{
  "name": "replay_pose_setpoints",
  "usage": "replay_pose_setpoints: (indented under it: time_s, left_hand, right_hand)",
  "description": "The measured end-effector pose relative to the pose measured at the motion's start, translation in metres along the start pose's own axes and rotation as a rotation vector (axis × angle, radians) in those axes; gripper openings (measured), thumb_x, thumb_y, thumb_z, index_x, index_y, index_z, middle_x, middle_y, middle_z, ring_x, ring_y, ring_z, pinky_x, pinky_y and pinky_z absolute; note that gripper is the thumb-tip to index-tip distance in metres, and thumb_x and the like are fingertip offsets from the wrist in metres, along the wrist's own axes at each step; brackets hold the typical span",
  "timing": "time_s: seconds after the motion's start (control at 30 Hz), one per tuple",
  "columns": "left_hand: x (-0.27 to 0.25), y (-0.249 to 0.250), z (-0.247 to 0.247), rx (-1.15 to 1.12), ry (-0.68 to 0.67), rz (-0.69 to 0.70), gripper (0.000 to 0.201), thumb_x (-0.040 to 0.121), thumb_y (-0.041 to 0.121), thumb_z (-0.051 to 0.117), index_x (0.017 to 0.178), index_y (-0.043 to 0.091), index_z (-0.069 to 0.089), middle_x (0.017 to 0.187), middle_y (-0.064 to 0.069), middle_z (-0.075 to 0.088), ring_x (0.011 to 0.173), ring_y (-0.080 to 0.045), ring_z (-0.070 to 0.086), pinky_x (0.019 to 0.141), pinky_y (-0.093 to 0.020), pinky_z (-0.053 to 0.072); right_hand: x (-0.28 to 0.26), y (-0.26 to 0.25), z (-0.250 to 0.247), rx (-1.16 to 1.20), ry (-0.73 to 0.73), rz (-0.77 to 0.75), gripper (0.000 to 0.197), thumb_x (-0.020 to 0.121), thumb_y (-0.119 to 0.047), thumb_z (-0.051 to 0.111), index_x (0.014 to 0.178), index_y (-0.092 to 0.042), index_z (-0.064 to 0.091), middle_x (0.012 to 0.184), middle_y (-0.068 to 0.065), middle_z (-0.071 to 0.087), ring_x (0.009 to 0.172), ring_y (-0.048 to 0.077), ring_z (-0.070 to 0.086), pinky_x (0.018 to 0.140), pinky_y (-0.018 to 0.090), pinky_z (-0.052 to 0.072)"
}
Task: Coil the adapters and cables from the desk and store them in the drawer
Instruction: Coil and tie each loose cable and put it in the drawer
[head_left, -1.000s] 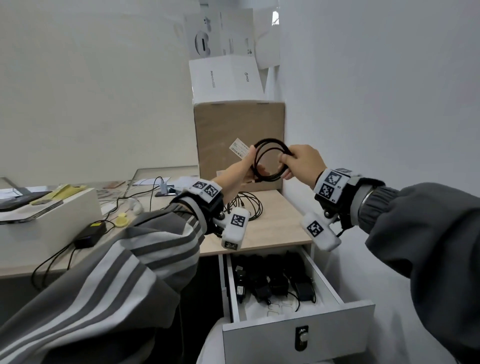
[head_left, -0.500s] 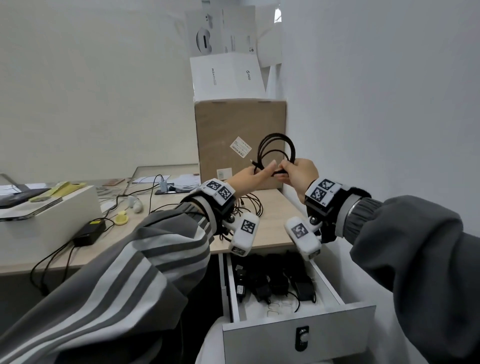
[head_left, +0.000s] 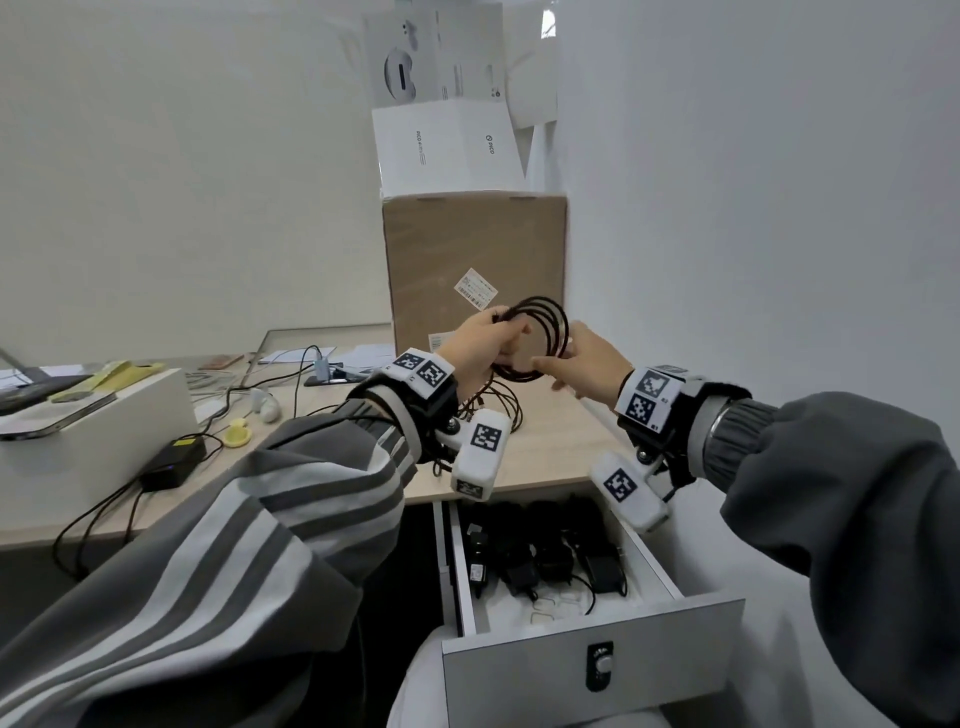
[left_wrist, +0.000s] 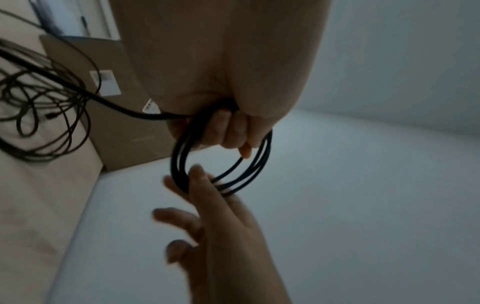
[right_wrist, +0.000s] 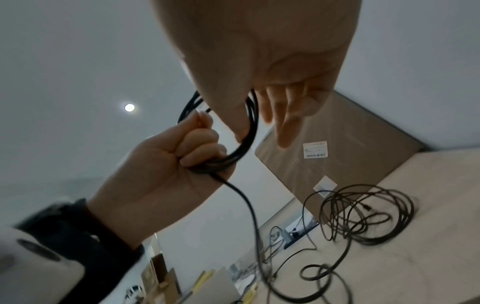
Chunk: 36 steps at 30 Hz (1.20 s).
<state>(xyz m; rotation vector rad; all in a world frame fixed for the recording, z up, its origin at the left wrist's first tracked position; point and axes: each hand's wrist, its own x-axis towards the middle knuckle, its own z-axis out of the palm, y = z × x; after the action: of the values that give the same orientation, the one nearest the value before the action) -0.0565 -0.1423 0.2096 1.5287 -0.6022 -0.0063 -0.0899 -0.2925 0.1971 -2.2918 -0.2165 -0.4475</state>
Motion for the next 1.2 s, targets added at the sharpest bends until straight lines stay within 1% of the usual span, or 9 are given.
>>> replay_pose_setpoints:
  time_s: [0.1, 0.27, 0.5, 0.6, 0.7, 0.8, 1.0, 1.1, 1.2]
  left_hand:
    - [-0.002, -0.010, 0.004, 0.183, -0.039, -0.031, 0.024, 0.098, 0.003, 0.046, 0.076, 0.011, 0.052, 0.049, 0.010, 0.041, 0.041, 0.000, 0.034, 0.042, -0.013, 0.027]
    - [0.005, -0.023, 0.006, 0.274, -0.067, -0.084, 0.013, 0.092, 0.007, 0.056, 0.080, 0.008, 0.055, 0.061, -0.001, 0.041, 0.051, -0.010, 0.035, 0.048, -0.019, 0.031]
    - [0.019, -0.054, -0.007, 0.589, -0.298, -0.240, 0.013, 0.088, 0.012, 0.061, 0.079, 0.007, 0.053, 0.057, -0.003, 0.041, 0.044, -0.012, 0.033, 0.042, -0.022, 0.027]
    - [0.027, -0.068, -0.007, 0.645, -0.390, -0.276, 0.008, 0.089, 0.012, 0.058, 0.085, 0.006, 0.055, 0.057, 0.000, 0.042, 0.047, -0.013, 0.034, 0.043, -0.022, 0.029]
    - [0.035, -0.084, -0.014, 0.471, -0.334, -0.254, 0.015, 0.090, 0.015, 0.062, 0.091, 0.001, 0.058, 0.058, 0.000, 0.044, 0.048, -0.014, 0.040, 0.046, -0.022, 0.033]
    - [0.038, -0.100, -0.024, 0.320, -0.249, -0.193, 0.023, 0.092, 0.027, 0.062, 0.079, 0.009, 0.056, 0.063, 0.003, 0.051, 0.060, -0.013, 0.051, 0.064, -0.024, 0.041]
    - [0.040, -0.144, -0.020, 0.397, -0.140, -0.230, 0.032, 0.100, 0.031, 0.045, 0.079, 0.015, 0.064, 0.085, 0.005, 0.067, 0.085, -0.005, 0.059, 0.088, -0.020, 0.041]
    - [0.042, -0.161, -0.014, 0.215, -0.040, -0.229, 0.029, 0.103, 0.020, 0.040, 0.081, 0.015, 0.059, 0.079, 0.000, 0.066, 0.079, -0.007, 0.063, 0.079, -0.010, 0.046]
    - [0.045, -0.175, -0.013, 0.086, 0.002, -0.204, 0.025, 0.103, 0.015, 0.039, 0.085, 0.013, 0.056, 0.058, 0.006, 0.048, 0.060, -0.012, 0.052, 0.069, -0.021, 0.046]
  right_hand:
    - [0.001, 0.007, -0.003, -0.190, 0.021, -0.163, 0.051, 0.091, -0.018, 0.057, 0.136, -0.013, 0.034, 0.118, 0.011, 0.058, 0.103, 0.028, 0.058, 0.085, 0.031, 0.043]
    - [0.005, 0.025, 0.021, -0.214, -0.118, -0.136, 0.039, 0.096, -0.010, 0.043, 0.133, -0.008, 0.031, 0.122, 0.016, 0.056, 0.107, 0.032, 0.056, 0.091, 0.040, 0.044]
    - [0.010, 0.052, 0.035, -0.410, -0.255, -0.213, 0.031, 0.096, -0.027, 0.050, 0.118, -0.005, 0.051, 0.108, 0.013, 0.063, 0.096, 0.028, 0.057, 0.070, 0.030, 0.033]
    - [0.021, 0.065, 0.041, -0.381, -0.336, -0.204, 0.012, 0.093, -0.019, 0.054, 0.102, -0.010, 0.057, 0.100, 0.011, 0.065, 0.078, 0.020, 0.058, 0.060, 0.024, 0.032]
    - [0.030, 0.079, 0.046, -0.262, -0.225, -0.146, 0.015, 0.094, -0.015, 0.047, 0.083, -0.013, 0.057, 0.073, 0.009, 0.065, 0.052, 0.013, 0.057, 0.053, 0.022, 0.042]
    - [0.038, 0.098, 0.051, -0.043, -0.121, -0.016, 0.019, 0.095, -0.014, 0.048, 0.082, -0.006, 0.059, 0.055, 0.008, 0.059, 0.037, 0.004, 0.053, 0.045, 0.017, 0.044]
    - [0.051, 0.134, 0.080, 0.299, 0.021, 0.184, 0.021, 0.094, -0.014, 0.049, 0.074, -0.011, 0.056, 0.058, 0.009, 0.061, 0.046, 0.016, 0.063, 0.050, 0.024, 0.053]
    - [0.055, 0.143, 0.092, 0.308, -0.033, 0.213, 0.022, 0.095, -0.015, 0.048, 0.075, -0.012, 0.055, 0.058, 0.010, 0.060, 0.049, 0.019, 0.063, 0.049, 0.024, 0.052]
    - [0.059, 0.149, 0.098, 0.254, -0.101, 0.209, 0.020, 0.095, -0.017, 0.048, 0.079, -0.010, 0.058, 0.059, 0.009, 0.061, 0.046, 0.017, 0.057, 0.043, 0.019, 0.044]
